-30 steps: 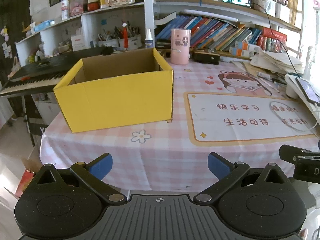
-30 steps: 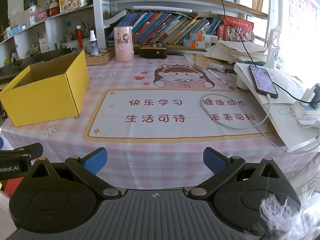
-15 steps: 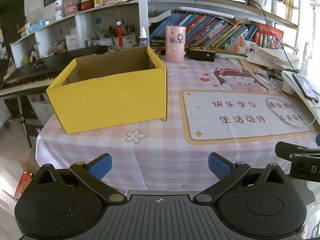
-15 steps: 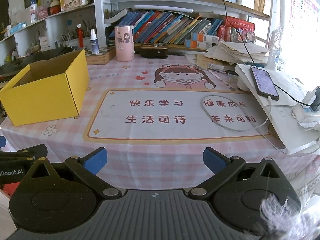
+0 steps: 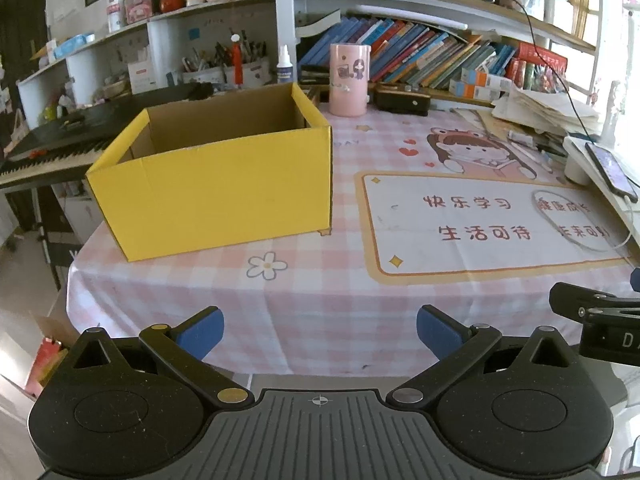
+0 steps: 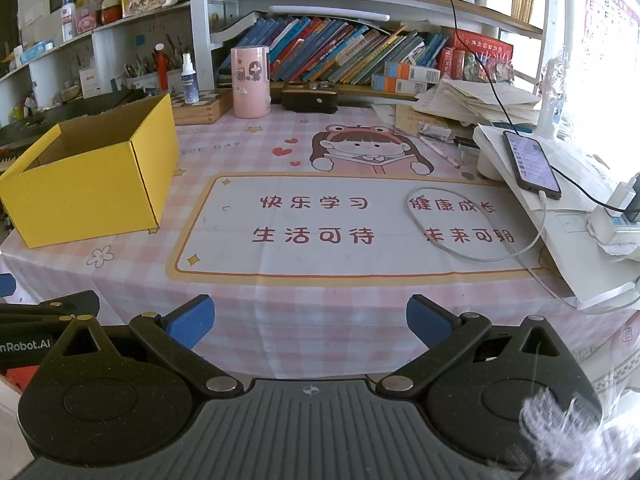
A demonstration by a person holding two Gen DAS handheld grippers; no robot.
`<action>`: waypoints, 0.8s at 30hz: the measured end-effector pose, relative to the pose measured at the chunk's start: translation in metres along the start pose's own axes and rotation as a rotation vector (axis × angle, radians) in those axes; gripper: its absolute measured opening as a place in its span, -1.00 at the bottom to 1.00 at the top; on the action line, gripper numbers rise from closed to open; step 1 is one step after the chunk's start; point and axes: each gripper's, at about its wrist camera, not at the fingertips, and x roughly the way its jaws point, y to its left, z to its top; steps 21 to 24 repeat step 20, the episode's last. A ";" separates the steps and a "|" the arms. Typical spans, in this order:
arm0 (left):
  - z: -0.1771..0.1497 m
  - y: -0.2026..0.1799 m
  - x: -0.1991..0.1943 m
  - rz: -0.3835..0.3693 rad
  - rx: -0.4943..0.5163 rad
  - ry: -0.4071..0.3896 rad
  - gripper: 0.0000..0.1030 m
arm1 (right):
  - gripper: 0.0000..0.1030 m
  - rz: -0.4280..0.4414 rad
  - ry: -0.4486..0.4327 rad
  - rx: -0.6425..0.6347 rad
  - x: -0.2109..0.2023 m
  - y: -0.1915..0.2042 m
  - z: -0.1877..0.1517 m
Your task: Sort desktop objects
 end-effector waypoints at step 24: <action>0.003 0.002 -0.006 -0.028 -0.013 -0.033 1.00 | 1.00 -0.009 -0.015 -0.021 -0.007 0.004 0.002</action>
